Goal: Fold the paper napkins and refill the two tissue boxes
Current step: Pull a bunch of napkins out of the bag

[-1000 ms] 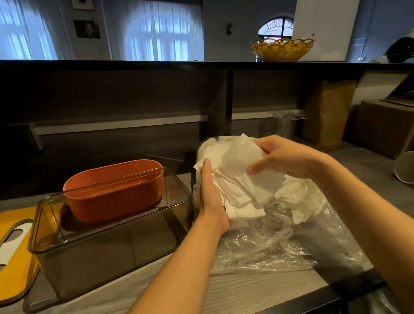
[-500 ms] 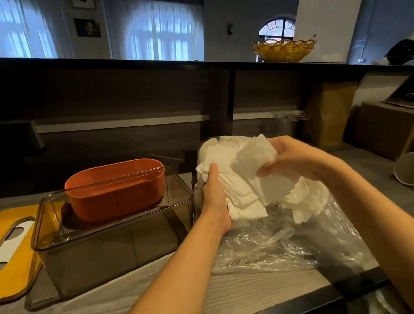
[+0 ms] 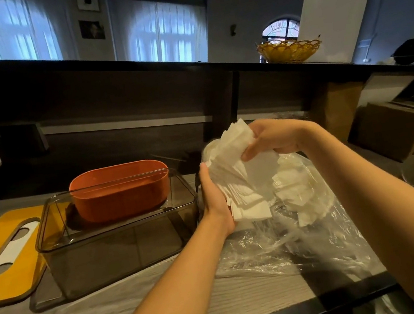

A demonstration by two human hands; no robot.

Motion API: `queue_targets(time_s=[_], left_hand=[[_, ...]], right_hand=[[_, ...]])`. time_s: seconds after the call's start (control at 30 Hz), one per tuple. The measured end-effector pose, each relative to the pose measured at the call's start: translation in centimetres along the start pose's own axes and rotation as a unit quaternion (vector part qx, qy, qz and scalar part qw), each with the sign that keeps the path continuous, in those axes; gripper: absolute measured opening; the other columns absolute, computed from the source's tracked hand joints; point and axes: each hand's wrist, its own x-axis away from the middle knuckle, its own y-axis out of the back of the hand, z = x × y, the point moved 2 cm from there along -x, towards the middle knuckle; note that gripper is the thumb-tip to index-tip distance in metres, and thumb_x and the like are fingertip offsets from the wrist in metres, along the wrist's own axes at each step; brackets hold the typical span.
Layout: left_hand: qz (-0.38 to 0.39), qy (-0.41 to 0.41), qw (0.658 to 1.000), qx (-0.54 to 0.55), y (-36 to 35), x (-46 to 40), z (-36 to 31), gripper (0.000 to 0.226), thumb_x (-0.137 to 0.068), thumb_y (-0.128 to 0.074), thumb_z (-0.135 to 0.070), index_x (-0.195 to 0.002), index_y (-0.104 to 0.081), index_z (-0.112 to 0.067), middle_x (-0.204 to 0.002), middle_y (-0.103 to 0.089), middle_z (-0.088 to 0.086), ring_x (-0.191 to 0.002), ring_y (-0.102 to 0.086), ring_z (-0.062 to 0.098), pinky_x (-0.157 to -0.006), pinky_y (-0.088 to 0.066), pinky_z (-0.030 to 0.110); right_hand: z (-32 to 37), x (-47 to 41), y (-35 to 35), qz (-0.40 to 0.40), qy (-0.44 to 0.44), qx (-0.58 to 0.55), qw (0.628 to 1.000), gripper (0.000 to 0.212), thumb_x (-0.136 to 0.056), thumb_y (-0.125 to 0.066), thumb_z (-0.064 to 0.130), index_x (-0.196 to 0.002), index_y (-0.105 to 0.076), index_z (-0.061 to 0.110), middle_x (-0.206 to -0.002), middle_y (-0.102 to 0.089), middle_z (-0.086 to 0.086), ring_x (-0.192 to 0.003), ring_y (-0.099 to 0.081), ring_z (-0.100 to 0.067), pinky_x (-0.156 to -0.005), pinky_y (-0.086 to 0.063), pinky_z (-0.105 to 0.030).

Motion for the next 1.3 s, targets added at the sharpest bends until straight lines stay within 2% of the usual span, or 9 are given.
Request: queue_targets(time_s=[0.23,0.37,0.43,0.53,0.77,0.97,1.07,1.17,1.3], left_hand=[[-0.012,-0.012,1.000,-0.004,0.1,0.0,-0.1,0.075,-0.090,-0.037,-0.079,-0.141,-0.056,-0.027,-0.131,-0.065,0.012,-0.118,-0.064,0.032,-0.101,-0.051,0.051],[-0.004,-0.018,1.000,0.003,0.2,-0.3,0.1,0.078,-0.085,-0.040,-0.082,-0.138,-0.059,-0.028,-0.128,-0.068,0.012,-0.117,-0.065,0.033,-0.103,-0.050,0.055],[0.004,-0.016,1.000,0.005,0.2,-0.4,0.1,0.075,-0.087,-0.040,-0.080,-0.137,-0.059,-0.027,-0.129,-0.067,0.012,-0.118,-0.064,0.033,-0.103,-0.050,0.054],[0.030,-0.008,1.000,0.004,0.0,-0.1,0.0,0.069,-0.094,-0.038,-0.072,-0.135,-0.061,-0.022,-0.126,-0.069,0.014,-0.117,-0.064,0.033,-0.101,-0.051,0.050],[0.059,0.008,0.996,-0.065,-0.4,1.0,-0.2,0.022,-0.098,-0.049,-0.022,-0.103,-0.069,-0.015,-0.086,-0.074,0.010,-0.083,-0.068,0.029,-0.080,-0.054,0.043],[0.003,0.004,0.995,-0.101,-0.2,0.8,0.0,0.013,-0.092,-0.058,-0.009,-0.089,-0.070,-0.012,-0.085,-0.072,0.012,-0.080,-0.069,0.030,-0.086,-0.056,0.049],[0.014,0.007,0.994,-0.106,-0.3,1.0,-0.1,0.014,-0.093,-0.057,-0.010,-0.088,-0.070,-0.013,-0.078,-0.073,0.009,-0.075,-0.069,0.027,-0.081,-0.056,0.043],[0.001,-0.006,0.993,-0.119,-0.3,1.3,-0.3,0.013,-0.092,-0.058,-0.005,-0.088,-0.069,-0.011,-0.078,-0.072,0.010,-0.076,-0.069,0.029,-0.082,-0.056,0.046],[-0.024,-0.015,0.993,-0.111,-0.5,1.7,-0.5,0.025,-0.091,-0.059,-0.004,-0.116,-0.063,-0.003,-0.106,-0.072,0.019,-0.093,-0.070,0.035,-0.085,-0.057,0.051]], right_hand=[[0.0,-1.6,-1.6,-0.017,-0.040,0.067,0.997,0.043,-0.078,-0.083,0.012,-0.113,-0.062,0.025,-0.109,-0.069,0.001,-0.100,-0.067,-0.021,-0.077,-0.058,-0.034],[-0.3,-1.5,-1.7,-0.066,-0.025,0.102,0.992,0.034,-0.078,-0.084,0.017,-0.102,-0.061,0.027,-0.099,-0.066,0.007,-0.089,-0.065,-0.013,-0.067,-0.051,-0.023],[-0.7,-1.5,-1.7,-0.087,-0.018,0.101,0.991,0.035,-0.077,-0.084,0.018,-0.106,-0.063,0.022,-0.100,-0.067,0.004,-0.091,-0.066,-0.017,-0.073,-0.056,-0.027],[-1.5,-1.3,-1.7,-0.122,0.002,0.060,0.991,0.035,-0.079,-0.082,0.017,-0.108,-0.063,0.021,-0.106,-0.068,-0.001,-0.099,-0.066,-0.022,-0.088,-0.057,-0.038],[-4.3,-0.7,-2.6,-0.164,0.045,-0.132,0.976,0.026,-0.089,-0.068,0.006,-0.113,-0.065,0.016,-0.099,-0.066,-0.004,-0.086,-0.061,-0.020,-0.074,-0.052,-0.029],[-5.5,0.1,-2.7,-0.187,0.022,-0.262,0.947,0.027,-0.093,-0.065,0.009,-0.119,-0.060,0.013,-0.105,-0.062,-0.005,-0.100,-0.062,-0.023,-0.076,-0.055,-0.028],[-5.8,0.5,-2.6,-0.192,0.019,-0.282,0.940,0.028,-0.093,-0.065,0.011,-0.120,-0.060,0.015,-0.102,-0.063,-0.002,-0.095,-0.063,-0.020,-0.069,-0.055,-0.024],[-6.1,0.4,-2.6,-0.213,0.004,-0.290,0.933,0.020,-0.094,-0.066,0.017,-0.114,-0.063,0.018,-0.106,-0.063,-0.007,-0.101,-0.062,-0.025,-0.085,-0.055,-0.036],[-5.8,0.6,-2.6,-0.267,-0.016,-0.316,0.910,0.017,-0.095,-0.063,0.013,-0.111,-0.061,0.017,-0.102,-0.061,-0.005,-0.091,-0.059,-0.021,-0.074,-0.052,-0.029]])
